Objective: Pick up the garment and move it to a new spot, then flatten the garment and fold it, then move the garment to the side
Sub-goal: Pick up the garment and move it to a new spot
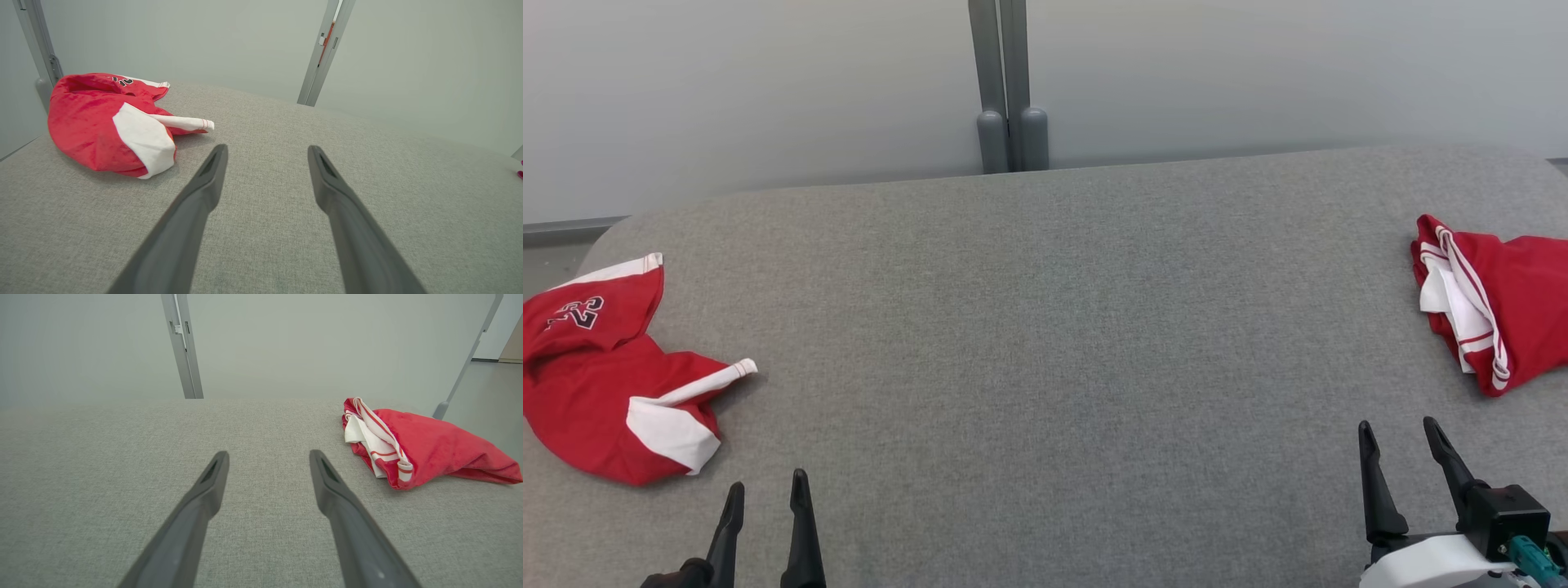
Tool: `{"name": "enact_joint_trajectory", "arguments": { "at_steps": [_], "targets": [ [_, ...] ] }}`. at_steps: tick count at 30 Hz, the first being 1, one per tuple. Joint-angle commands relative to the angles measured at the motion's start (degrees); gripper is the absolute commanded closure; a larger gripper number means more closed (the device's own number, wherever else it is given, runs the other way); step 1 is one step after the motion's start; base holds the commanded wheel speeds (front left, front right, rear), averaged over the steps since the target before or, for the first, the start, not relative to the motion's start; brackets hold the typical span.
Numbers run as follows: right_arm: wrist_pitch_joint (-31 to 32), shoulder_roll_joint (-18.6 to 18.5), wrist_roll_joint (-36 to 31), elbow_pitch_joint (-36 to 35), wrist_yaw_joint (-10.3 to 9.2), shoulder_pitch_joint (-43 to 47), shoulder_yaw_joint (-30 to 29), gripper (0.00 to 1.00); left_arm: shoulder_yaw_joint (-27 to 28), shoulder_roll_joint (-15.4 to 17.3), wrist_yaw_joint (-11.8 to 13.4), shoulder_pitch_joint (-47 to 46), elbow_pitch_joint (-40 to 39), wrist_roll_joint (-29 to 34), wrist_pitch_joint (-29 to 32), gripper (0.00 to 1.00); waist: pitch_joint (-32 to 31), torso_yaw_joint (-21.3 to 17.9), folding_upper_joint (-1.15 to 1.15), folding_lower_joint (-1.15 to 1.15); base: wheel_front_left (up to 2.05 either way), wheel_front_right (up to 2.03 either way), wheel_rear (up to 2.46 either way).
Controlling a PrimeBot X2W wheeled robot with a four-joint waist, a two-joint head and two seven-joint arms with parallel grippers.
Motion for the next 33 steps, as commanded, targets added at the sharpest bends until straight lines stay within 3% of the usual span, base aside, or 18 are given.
{"name": "enact_joint_trajectory", "arguments": {
  "at_steps": [1,8,21,26,33],
  "targets": [
    [-0.14,-0.06,-0.23,0.06,-0.04,0.32,-0.01,0.0,0.11,0.17,-0.08,-0.61,-0.09,0.1,0.01,0.0,0.04,0.2,0.0,0.0,0.0,0.0,0.0],
    [-0.14,-0.06,0.5,-0.07,-0.04,1.37,-0.43,0.0,0.2,0.17,-0.26,-1.26,0.08,0.24,0.01,0.0,0.06,3.94,0.0,0.0,0.0,0.0,0.0],
    [-0.14,-0.07,0.43,0.46,-0.04,0.91,2.07,0.0,1.15,0.14,0.13,1.52,0.25,-0.96,0.01,0.0,-0.65,22.64,0.0,0.0,0.0,0.0,0.0],
    [-0.14,-0.08,0.55,0.71,-0.04,0.45,2.84,0.0,2.35,0.15,0.03,2.42,-0.14,-0.73,0.01,0.0,-1.05,25.06,0.0,0.0,0.0,0.0,0.0],
    [-0.14,-0.1,0.44,0.21,-0.04,0.87,3.15,0.0,3.54,0.14,0.1,1.19,-0.96,-2.24,0.01,0.0,0.11,24.68,0.0,0.0,0.0,0.0,0.0]
  ]
}}
